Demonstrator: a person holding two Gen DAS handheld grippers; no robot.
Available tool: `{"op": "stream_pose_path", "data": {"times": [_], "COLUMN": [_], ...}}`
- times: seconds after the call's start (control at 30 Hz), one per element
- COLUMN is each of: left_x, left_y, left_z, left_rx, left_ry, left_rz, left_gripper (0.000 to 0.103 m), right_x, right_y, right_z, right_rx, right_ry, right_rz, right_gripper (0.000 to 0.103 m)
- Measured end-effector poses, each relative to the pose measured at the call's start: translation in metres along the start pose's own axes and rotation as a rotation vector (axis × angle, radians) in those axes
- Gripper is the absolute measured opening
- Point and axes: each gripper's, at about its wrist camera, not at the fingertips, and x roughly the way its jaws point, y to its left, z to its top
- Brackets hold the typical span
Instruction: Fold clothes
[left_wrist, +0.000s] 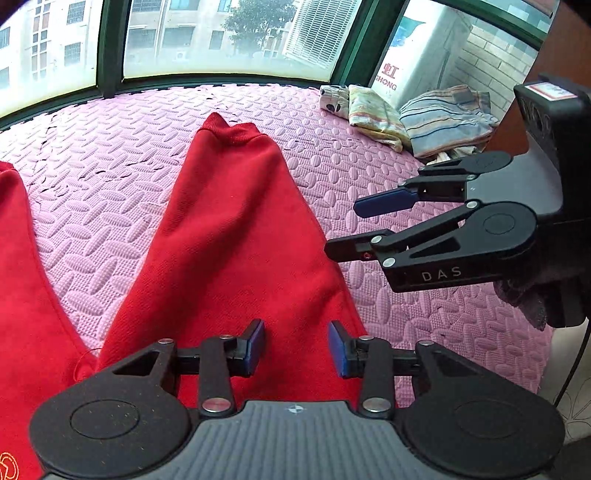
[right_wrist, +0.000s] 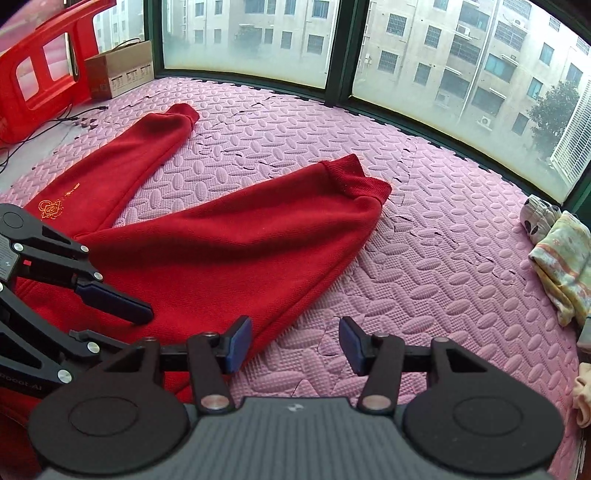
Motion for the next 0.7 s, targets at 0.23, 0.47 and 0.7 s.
{"op": "stream_pose_path", "data": {"times": [0.23, 0.47, 0.7], "left_x": [0.005, -0.002, -0.047], "left_y": [-0.012, -0.038, -0.031], "left_z": [-0.005, -0.012, -0.024], "left_rx": [-0.035, 0.042, 0.064], "left_ry": [0.028, 0.066, 0.018], "left_rz": [-0.14, -0.189, -0.081], "left_gripper": [0.0, 0.001, 0.038], "right_x": [-0.001, 0.005, 0.018], "right_y": [-0.003, 0.0, 0.017], "right_z": [-0.005, 0.006, 0.007], "right_rx": [0.05, 0.132, 0.082], "right_ry": [-0.007, -0.046, -0.055], "right_rz": [0.02, 0.1, 0.095], "right_gripper": [0.052, 0.052, 0.052]}}
